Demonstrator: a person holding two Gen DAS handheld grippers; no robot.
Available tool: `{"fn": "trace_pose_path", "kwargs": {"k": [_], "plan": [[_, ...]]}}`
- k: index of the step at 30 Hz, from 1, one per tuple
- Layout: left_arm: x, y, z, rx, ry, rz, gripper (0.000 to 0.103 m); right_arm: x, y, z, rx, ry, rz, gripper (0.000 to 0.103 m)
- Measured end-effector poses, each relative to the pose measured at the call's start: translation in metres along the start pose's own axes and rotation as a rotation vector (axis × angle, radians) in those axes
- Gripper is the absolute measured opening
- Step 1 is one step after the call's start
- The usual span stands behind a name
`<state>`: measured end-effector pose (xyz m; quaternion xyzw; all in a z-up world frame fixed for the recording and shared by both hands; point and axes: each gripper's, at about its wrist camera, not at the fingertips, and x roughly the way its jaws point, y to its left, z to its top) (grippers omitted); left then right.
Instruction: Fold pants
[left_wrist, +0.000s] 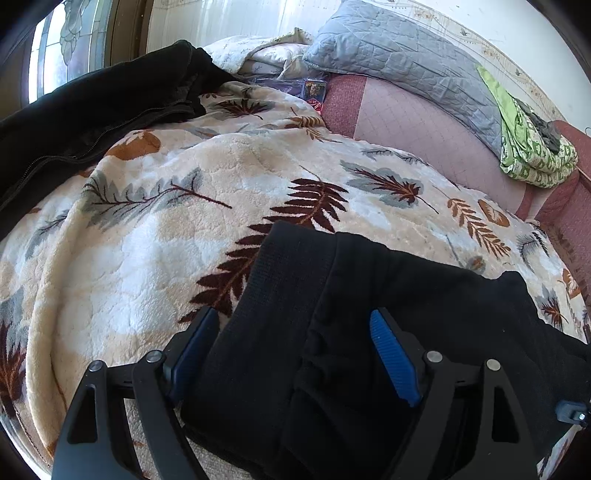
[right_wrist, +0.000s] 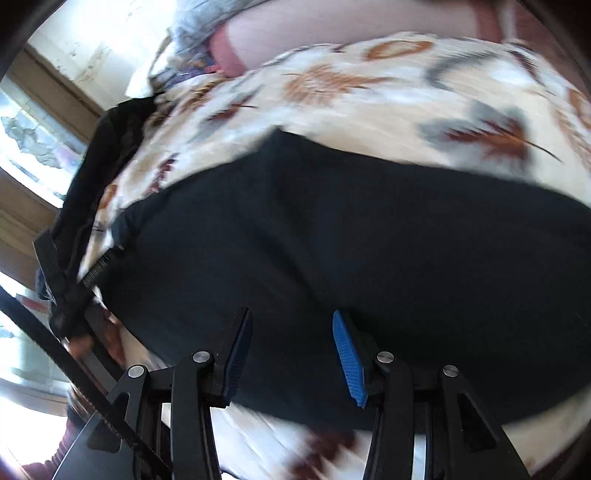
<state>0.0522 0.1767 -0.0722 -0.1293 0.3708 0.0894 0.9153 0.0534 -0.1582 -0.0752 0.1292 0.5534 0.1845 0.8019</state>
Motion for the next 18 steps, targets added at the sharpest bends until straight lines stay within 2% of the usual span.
{"fn": "trace_pose_path", "kwargs": {"k": [4, 8, 10, 12, 14, 18], "plan": [[-0.005, -0.002, -0.004, 0.013, -0.011, 0.030, 0.085, -0.034, -0.043, -0.024, 0.070, -0.037, -0.065, 0.049], [-0.016, -0.011, -0.011, 0.044, -0.012, 0.127, 0.086, -0.064, -0.081, -0.040, 0.152, -0.102, -0.137, 0.050], [-0.028, -0.023, -0.015, 0.073, 0.009, 0.171, 0.086, -0.076, -0.098, -0.046, 0.195, -0.123, -0.142, 0.054], [-0.041, -0.035, -0.017, 0.088, 0.028, 0.166, 0.086, -0.089, -0.118, -0.054, 0.266, -0.161, -0.152, 0.058], [-0.060, -0.051, -0.015, 0.116, 0.030, 0.135, 0.086, -0.099, -0.131, -0.057, 0.318, -0.191, -0.121, 0.058], [-0.093, -0.091, -0.001, 0.233, 0.007, 0.129, 0.086, -0.109, -0.142, -0.063, 0.377, -0.249, -0.080, 0.058]]}}
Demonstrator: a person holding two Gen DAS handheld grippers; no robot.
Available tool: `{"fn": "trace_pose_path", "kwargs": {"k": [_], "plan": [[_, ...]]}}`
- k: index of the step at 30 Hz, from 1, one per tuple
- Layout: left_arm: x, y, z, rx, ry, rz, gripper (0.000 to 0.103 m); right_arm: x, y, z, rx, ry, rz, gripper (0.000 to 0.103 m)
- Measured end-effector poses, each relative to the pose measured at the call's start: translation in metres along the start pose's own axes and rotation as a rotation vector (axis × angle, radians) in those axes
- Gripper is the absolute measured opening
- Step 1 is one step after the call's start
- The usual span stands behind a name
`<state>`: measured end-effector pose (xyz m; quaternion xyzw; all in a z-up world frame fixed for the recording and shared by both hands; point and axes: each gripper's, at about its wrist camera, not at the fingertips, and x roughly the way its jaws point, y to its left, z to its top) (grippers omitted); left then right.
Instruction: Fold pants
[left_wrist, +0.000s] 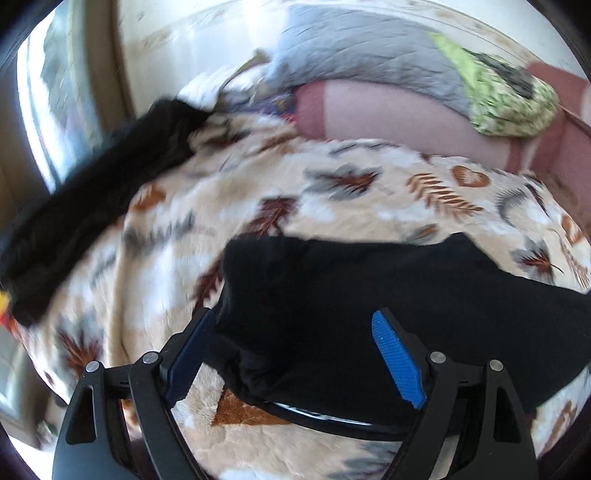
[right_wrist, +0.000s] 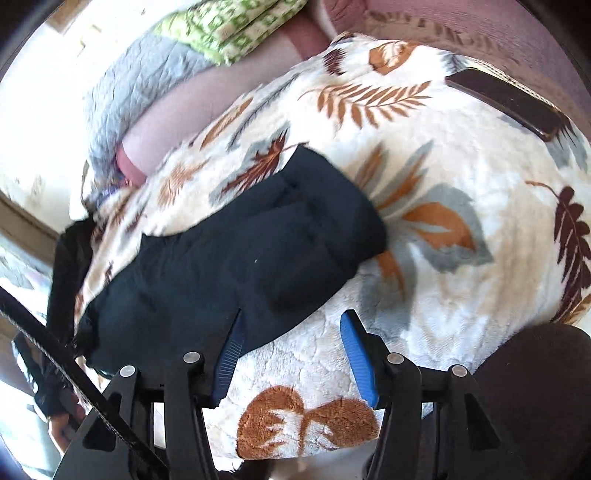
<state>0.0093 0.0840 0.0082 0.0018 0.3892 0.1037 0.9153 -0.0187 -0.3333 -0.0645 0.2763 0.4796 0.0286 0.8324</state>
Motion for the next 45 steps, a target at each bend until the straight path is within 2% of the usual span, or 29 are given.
{"fn": "trace_pose_path", "kwargs": {"k": [5, 8, 12, 19, 27, 34, 39, 45], "plan": [[-0.025, -0.035, 0.017, 0.080, -0.001, -0.030, 0.086, -0.011, -0.012, 0.000, 0.018, -0.056, 0.027, 0.059], [-0.028, -0.058, 0.021, 0.121, 0.028, -0.056, 0.086, -0.014, -0.019, -0.001, 0.012, -0.085, 0.019, 0.061], [-0.028, -0.091, 0.032, 0.150, 0.093, -0.158, 0.086, -0.020, -0.035, 0.000, 0.020, -0.124, 0.022, 0.063], [-0.024, -0.152, 0.055, 0.212, 0.123, -0.277, 0.086, -0.019, -0.056, 0.001, 0.092, -0.153, 0.066, 0.066], [-0.009, -0.241, 0.049, 0.392, 0.150, -0.372, 0.086, -0.013, -0.064, 0.001, 0.117, -0.158, 0.116, 0.067], [0.024, -0.334, 0.046, 0.519, 0.263, -0.524, 0.086, -0.004, -0.053, -0.001, 0.071, -0.142, 0.143, 0.069], [0.052, -0.389, 0.036, 0.583, 0.407, -0.627, 0.086, 0.002, -0.044, -0.004, 0.023, -0.148, 0.133, 0.071], [0.066, -0.425, 0.025, 0.656, 0.445, -0.642, 0.086, 0.016, -0.028, 0.006, -0.046, -0.130, 0.146, 0.071]]}}
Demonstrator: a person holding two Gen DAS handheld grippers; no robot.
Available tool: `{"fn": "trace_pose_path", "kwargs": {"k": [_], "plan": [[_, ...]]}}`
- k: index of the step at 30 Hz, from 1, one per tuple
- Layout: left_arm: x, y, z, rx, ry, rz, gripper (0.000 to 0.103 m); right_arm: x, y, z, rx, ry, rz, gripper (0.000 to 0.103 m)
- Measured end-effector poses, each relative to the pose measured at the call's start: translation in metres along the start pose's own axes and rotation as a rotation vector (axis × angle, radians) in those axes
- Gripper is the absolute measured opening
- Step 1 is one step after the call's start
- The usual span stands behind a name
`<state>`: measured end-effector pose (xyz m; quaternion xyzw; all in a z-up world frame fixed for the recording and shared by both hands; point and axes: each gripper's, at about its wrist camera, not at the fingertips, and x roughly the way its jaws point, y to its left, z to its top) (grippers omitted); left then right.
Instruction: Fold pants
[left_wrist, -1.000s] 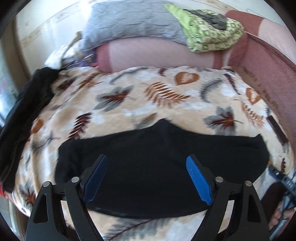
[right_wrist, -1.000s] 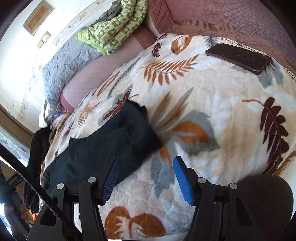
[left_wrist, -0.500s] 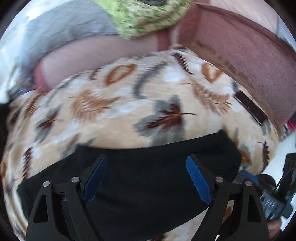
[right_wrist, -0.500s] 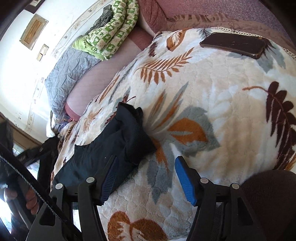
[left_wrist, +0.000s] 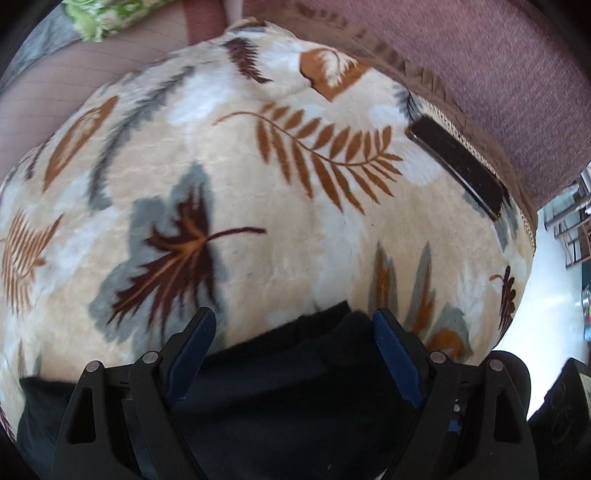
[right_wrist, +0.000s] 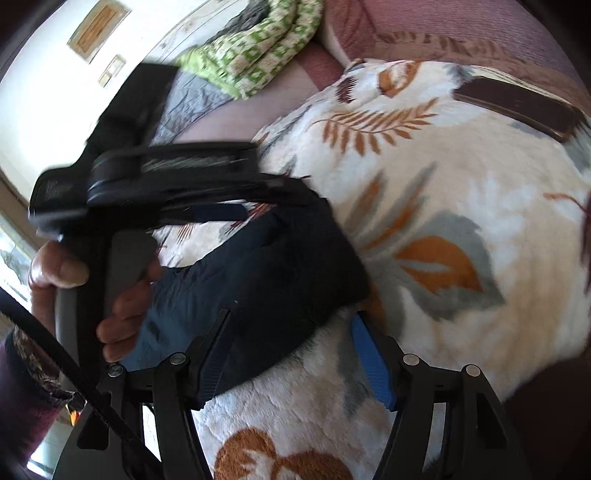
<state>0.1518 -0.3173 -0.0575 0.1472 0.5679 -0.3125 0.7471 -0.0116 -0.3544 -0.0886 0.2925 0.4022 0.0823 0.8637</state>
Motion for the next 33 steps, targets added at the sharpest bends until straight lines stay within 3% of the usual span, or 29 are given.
{"fn": "trace_pose_path", "kwargs": {"k": [3, 5, 6, 7, 8, 9, 11, 15, 23, 29, 33], "plan": [[0.016, -0.004, 0.002, 0.020, 0.070, -0.044, 0.086, 0.014, 0.010, 0.009, -0.062, 0.004, -0.018, 0.071], [0.025, -0.010, -0.001, 0.059, 0.095, -0.026, 0.083, 0.022, 0.013, 0.013, -0.075, 0.000, -0.018, 0.071], [0.023, -0.014, -0.003, 0.088, 0.082, -0.011, 0.077, 0.025, 0.014, 0.015, -0.076, -0.002, -0.018, 0.069], [0.019, -0.013, -0.005, 0.093, 0.063, -0.013, 0.058, 0.028, 0.014, 0.016, -0.078, 0.000, -0.020, 0.066], [0.015, -0.011, -0.006, 0.086, 0.056, -0.027, 0.035, 0.030, 0.015, 0.018, -0.083, 0.003, -0.027, 0.054], [0.011, -0.007, -0.006, 0.070, 0.056, -0.042, 0.032, 0.031, 0.016, 0.019, -0.084, 0.011, -0.024, 0.038], [0.000, 0.006, -0.009, 0.025, 0.042, -0.099, 0.024, 0.033, 0.013, 0.022, -0.051, 0.044, 0.022, 0.031], [-0.030, 0.027, -0.024, -0.041, -0.024, -0.140, 0.024, 0.028, 0.026, 0.026, -0.058, 0.047, 0.054, 0.027], [-0.088, 0.088, -0.057, -0.197, -0.163, -0.180, 0.024, 0.029, 0.096, 0.033, -0.205, 0.085, 0.130, 0.027], [-0.100, 0.141, -0.099, -0.331, -0.193, -0.163, 0.024, 0.061, 0.148, 0.029, -0.319, 0.149, 0.145, 0.027], [-0.095, 0.168, -0.125, -0.417, -0.210, -0.157, 0.024, 0.083, 0.170, 0.009, -0.394, 0.203, 0.130, 0.027]]}}
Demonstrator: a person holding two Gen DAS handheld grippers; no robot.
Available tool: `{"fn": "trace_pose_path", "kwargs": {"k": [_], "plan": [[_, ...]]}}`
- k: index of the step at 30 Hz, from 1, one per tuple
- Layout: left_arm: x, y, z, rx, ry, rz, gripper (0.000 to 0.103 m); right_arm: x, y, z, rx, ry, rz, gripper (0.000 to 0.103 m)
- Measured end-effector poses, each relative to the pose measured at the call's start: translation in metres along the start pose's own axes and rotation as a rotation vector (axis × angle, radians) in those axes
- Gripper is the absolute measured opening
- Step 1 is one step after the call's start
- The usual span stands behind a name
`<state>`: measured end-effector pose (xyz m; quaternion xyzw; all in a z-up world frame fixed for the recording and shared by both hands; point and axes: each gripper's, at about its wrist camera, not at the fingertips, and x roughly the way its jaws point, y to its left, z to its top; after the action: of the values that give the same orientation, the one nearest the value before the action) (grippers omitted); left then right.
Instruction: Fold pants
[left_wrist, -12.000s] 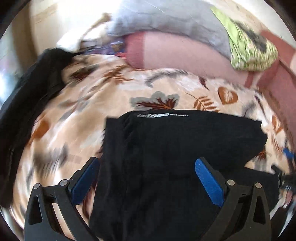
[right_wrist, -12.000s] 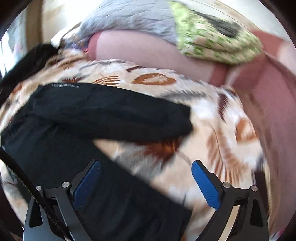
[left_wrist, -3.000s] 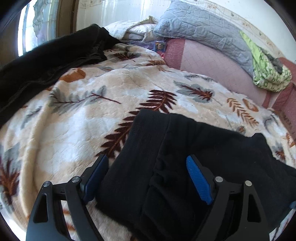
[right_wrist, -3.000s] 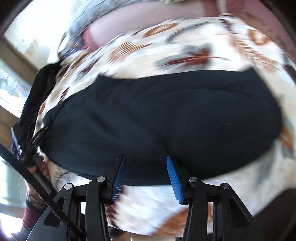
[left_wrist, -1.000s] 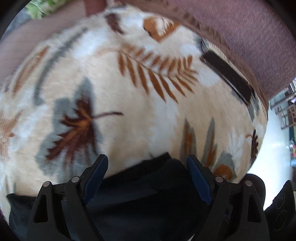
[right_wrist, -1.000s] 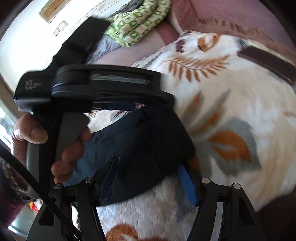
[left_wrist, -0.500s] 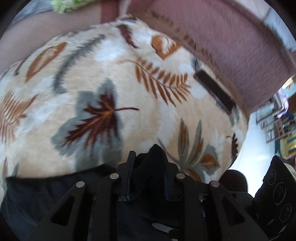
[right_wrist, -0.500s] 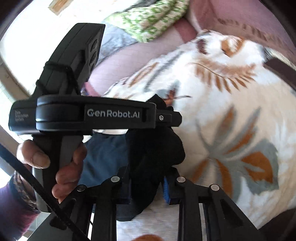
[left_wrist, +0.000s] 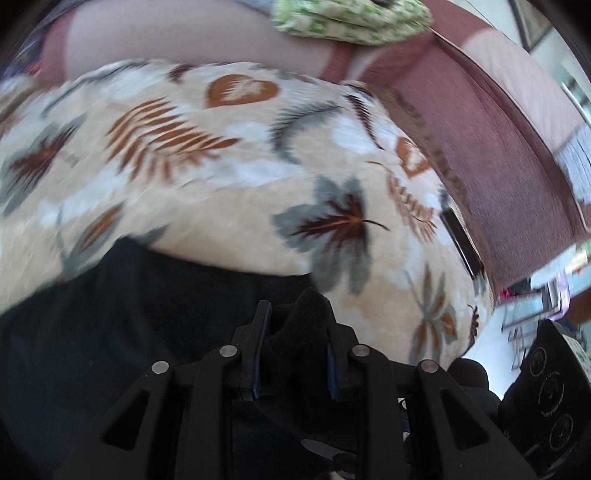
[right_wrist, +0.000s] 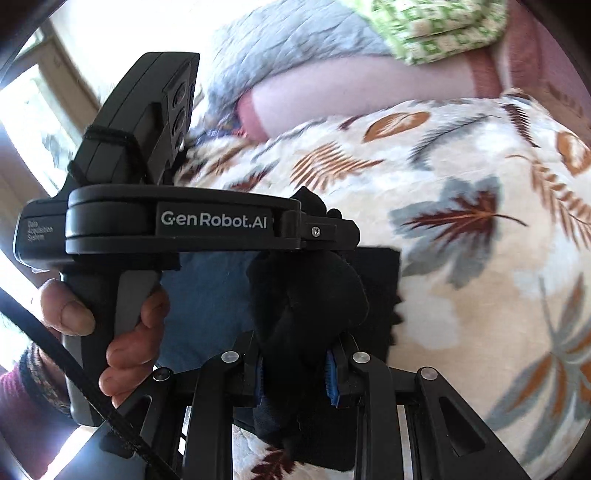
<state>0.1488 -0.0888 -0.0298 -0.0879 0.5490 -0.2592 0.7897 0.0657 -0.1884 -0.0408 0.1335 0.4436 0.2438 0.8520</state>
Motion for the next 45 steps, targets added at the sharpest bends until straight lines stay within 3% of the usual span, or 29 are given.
{"fn": "trace_pose_path", "kwargs": {"k": [3, 5, 10, 18, 22, 27, 28, 30, 33, 34, 36, 40, 42, 45], "plan": [[-0.006, 0.026, -0.007, -0.077, -0.031, 0.016, 0.031, 0.020, 0.011, 0.002, -0.065, 0.030, -0.027, 0.032], [-0.015, 0.037, -0.010, -0.112, -0.055, 0.009, 0.044, 0.033, 0.020, 0.002, -0.104, 0.049, -0.052, 0.036], [-0.063, 0.069, -0.036, -0.230, -0.195, 0.006, 0.061, 0.052, 0.032, -0.004, -0.118, 0.092, -0.004, 0.052], [-0.113, 0.115, -0.095, -0.400, -0.303, 0.111, 0.065, 0.059, 0.057, -0.007, -0.188, 0.138, 0.061, 0.072], [-0.124, 0.130, -0.116, -0.455, -0.322, 0.153, 0.065, 0.043, 0.055, -0.008, -0.160, 0.145, 0.075, 0.072], [-0.132, 0.137, -0.132, -0.472, -0.333, 0.179, 0.065, 0.013, 0.048, 0.016, -0.018, 0.054, 0.090, 0.071], [-0.134, 0.137, -0.134, -0.473, -0.334, 0.183, 0.065, 0.012, 0.046, 0.022, 0.003, 0.044, 0.087, 0.068], [-0.137, 0.137, -0.139, -0.475, -0.338, 0.178, 0.065, 0.014, 0.050, 0.026, 0.011, 0.055, 0.064, 0.051], [-0.139, 0.136, -0.142, -0.475, -0.341, 0.171, 0.065, 0.036, 0.048, 0.021, 0.024, 0.116, -0.001, 0.046], [-0.140, 0.135, -0.142, -0.473, -0.344, 0.172, 0.065, 0.043, 0.048, 0.016, 0.050, 0.152, 0.023, 0.046], [-0.143, 0.135, -0.144, -0.470, -0.350, 0.176, 0.065, 0.052, 0.054, -0.001, 0.099, 0.221, 0.165, 0.046], [-0.143, 0.140, -0.146, -0.495, -0.350, 0.168, 0.065, 0.063, 0.086, -0.024, 0.000, 0.354, 0.331, 0.047], [-0.144, 0.142, -0.148, -0.500, -0.351, 0.166, 0.065, 0.061, 0.093, -0.030, -0.031, 0.389, 0.365, 0.047], [-0.145, 0.142, -0.149, -0.504, -0.355, 0.171, 0.065, 0.050, 0.086, -0.024, -0.033, 0.347, 0.351, 0.047]]}}
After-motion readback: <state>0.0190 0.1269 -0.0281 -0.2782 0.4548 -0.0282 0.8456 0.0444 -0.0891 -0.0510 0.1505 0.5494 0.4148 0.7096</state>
